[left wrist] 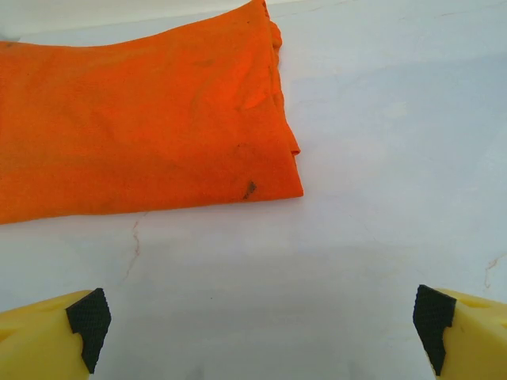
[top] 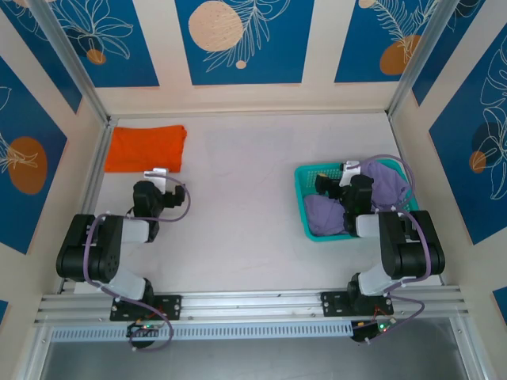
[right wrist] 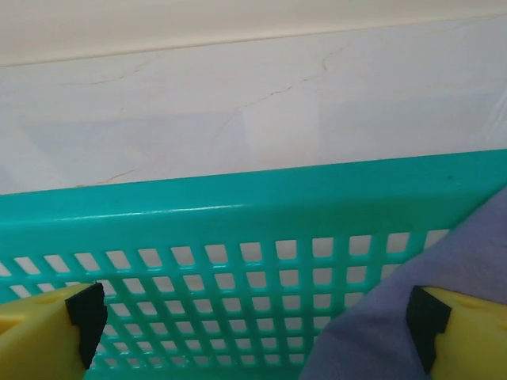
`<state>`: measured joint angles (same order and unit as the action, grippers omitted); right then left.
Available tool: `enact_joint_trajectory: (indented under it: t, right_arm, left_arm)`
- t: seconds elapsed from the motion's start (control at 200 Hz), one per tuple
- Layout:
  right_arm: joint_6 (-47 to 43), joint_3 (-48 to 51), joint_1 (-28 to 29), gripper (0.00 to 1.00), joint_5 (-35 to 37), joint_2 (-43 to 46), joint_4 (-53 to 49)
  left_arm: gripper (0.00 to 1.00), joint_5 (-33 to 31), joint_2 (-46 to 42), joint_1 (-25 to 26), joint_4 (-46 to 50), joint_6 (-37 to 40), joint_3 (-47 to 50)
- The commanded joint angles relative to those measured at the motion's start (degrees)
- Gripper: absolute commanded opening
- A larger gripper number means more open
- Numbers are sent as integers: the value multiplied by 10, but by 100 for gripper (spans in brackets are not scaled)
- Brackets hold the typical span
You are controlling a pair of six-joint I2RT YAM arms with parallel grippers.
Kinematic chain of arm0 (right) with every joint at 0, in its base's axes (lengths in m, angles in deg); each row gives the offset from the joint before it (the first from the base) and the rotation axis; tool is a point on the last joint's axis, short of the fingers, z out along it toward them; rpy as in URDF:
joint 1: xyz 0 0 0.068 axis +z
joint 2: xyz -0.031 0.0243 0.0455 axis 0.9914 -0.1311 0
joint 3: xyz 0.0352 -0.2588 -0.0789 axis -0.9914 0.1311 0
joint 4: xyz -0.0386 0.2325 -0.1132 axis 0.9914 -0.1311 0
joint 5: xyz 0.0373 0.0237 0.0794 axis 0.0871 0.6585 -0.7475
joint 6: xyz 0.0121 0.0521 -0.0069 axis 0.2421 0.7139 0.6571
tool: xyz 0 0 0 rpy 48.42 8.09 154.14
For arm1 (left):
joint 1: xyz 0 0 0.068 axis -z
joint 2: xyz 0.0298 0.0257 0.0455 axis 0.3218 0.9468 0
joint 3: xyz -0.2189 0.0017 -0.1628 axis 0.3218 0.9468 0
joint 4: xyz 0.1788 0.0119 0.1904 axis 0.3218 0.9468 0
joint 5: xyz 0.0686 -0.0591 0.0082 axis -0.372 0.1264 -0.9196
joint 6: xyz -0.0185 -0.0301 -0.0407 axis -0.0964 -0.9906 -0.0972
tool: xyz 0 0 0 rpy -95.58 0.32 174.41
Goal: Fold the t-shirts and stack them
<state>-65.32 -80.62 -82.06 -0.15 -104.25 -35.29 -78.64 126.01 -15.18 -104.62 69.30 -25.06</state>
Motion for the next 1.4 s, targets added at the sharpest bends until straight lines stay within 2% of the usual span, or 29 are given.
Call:
enact_joint_trajectory:
  t: [0.0,0.765,0.86,0.89,0.97,1.02,1.06,1.13,1.225,1.28,1.315,1.37,1.395]
  right_arm:
    - [-14,-10,-4,99,-54,-4,-3]
    - [-13,-11,-5,99,-55,-4,-4]
    - [-14,-18,1,99,-33,9,-22]
    - [-17,-35,6,99,-23,29,-68]
    - [-22,-88,19,99,-11,91,-214]
    - [-31,-80,31,99,-12,135,-220]
    - [-36,-65,41,99,-11,176,-210]
    - [-26,-47,50,99,-3,252,-219]
    - [27,-58,50,99,38,341,-276]
    - [83,-76,47,99,72,378,-328]
    - [112,-93,40,99,80,392,-368]
    - [162,-121,28,99,102,406,-441]
    - [183,-132,21,99,111,410,-470]
  left_arm:
    - [100,14,1,2,-13,7,-9]
    - [100,15,3,2,-8,7,-12]
    - [100,12,-1,2,-15,5,-9]
    - [100,-1,-12,2,10,1,-20]
    - [100,-32,-63,2,160,-11,-79]
    - [100,-38,-84,2,231,-9,-120]
    - [100,-16,-102,2,270,8,-144]
    - [100,28,-139,2,287,14,-167]
    - [100,82,-179,1,293,-31,-200]
    - [100,84,-192,2,311,-96,-233]
    - [100,64,-198,2,343,-148,-260]
    - [100,-19,-209,3,437,-254,-304]
    - [100,-44,-214,1,463,-279,-317]
